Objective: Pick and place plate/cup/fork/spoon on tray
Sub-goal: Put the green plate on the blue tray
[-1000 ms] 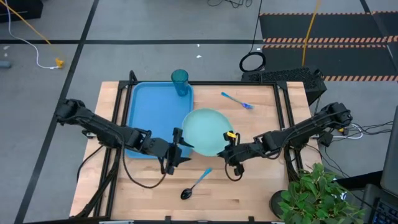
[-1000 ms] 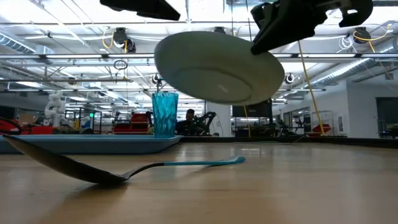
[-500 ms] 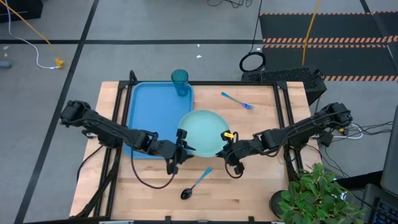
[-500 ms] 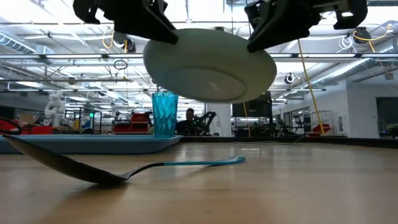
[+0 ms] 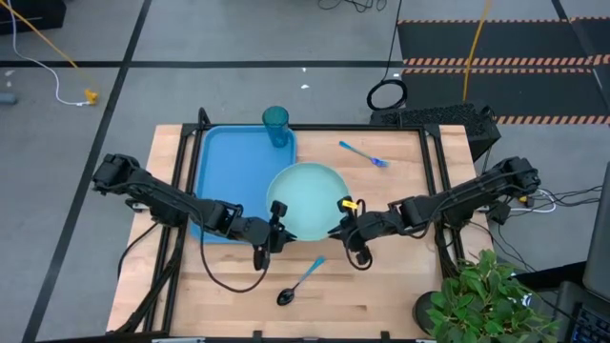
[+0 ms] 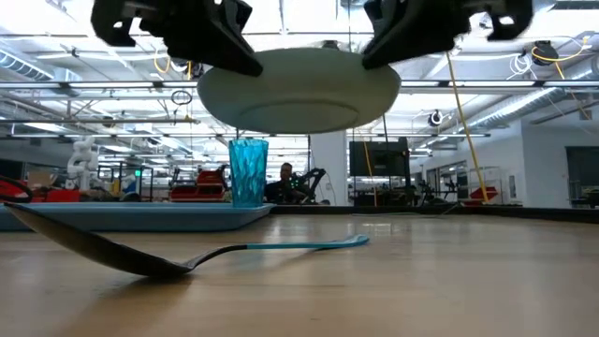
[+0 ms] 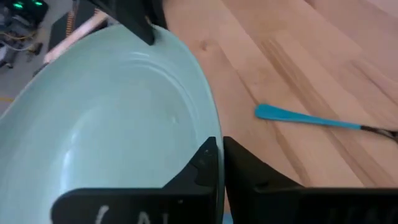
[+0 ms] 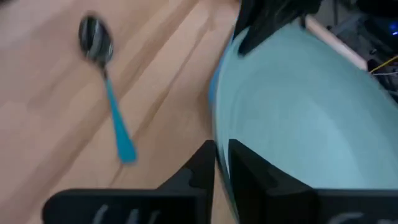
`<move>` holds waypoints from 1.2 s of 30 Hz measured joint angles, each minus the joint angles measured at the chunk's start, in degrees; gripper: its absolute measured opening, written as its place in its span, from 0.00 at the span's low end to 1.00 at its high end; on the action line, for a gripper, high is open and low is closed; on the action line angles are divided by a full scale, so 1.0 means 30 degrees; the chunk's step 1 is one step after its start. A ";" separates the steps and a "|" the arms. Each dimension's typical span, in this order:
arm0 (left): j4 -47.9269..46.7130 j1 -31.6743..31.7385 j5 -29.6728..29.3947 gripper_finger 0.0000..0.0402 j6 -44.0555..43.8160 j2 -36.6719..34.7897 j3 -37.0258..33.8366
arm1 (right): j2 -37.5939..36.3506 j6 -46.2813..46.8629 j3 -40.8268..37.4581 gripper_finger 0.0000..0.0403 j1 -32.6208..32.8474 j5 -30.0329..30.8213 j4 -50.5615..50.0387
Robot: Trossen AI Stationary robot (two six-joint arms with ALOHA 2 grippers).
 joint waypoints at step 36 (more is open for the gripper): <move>-1.1362 -0.2404 -0.5210 0.02 -1.3108 -0.2184 -0.0350 | -0.4153 -0.0158 -0.0007 0.36 0.0029 0.1450 0.3307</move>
